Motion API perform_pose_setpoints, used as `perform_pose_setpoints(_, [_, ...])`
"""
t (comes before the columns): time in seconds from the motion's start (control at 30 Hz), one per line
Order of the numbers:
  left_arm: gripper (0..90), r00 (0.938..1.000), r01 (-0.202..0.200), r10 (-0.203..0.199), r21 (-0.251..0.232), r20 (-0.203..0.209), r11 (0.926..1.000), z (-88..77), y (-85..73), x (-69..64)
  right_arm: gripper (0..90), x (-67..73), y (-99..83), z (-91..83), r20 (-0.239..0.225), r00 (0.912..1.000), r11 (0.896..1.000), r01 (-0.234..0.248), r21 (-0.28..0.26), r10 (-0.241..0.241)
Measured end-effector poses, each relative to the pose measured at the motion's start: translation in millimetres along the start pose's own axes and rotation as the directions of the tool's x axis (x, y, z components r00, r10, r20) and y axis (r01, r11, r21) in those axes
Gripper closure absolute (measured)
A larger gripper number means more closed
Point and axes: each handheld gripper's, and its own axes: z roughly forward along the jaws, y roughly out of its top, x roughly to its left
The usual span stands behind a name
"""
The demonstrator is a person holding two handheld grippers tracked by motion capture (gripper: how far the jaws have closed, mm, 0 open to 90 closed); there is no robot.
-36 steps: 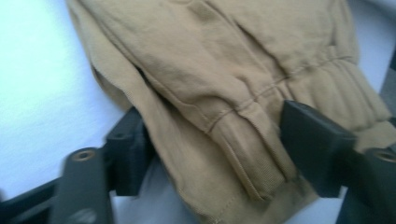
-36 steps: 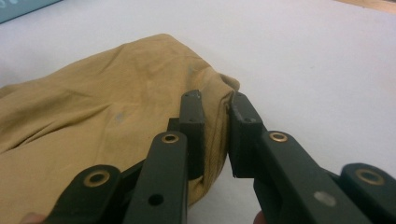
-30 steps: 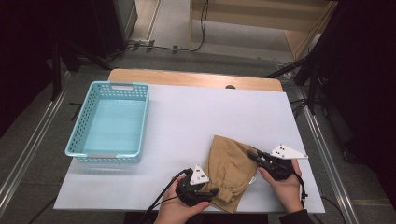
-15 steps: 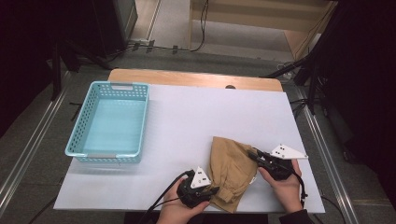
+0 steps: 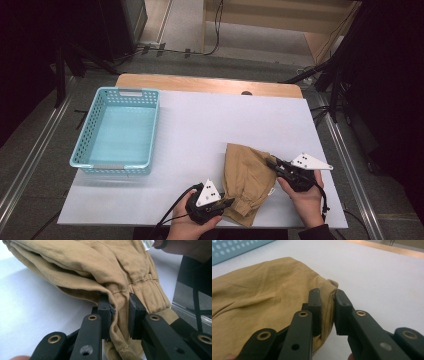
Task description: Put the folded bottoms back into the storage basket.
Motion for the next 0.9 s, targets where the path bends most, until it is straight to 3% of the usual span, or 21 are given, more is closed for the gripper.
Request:
perform_pose_setpoints(0.43, [75.7, 0.9997, -0.017, 0.015, -0.101, -0.02, 0.9947, -23.0, 9.5, 5.9, 76.7, 4.6, 21.3, -0.9, 0.01, 0.9999, 0.998, -0.006, -0.059, 0.006])
perform_pose_setpoints(0.9, [75.7, 0.9984, -0.02, 0.011, -0.163, -0.055, 0.9864, -48.7, 20.0, 21.3, 76.7, 13.1, 53.9, 8.6, 0.004, 0.9999, 0.995, 0.014, -0.098, -0.014])
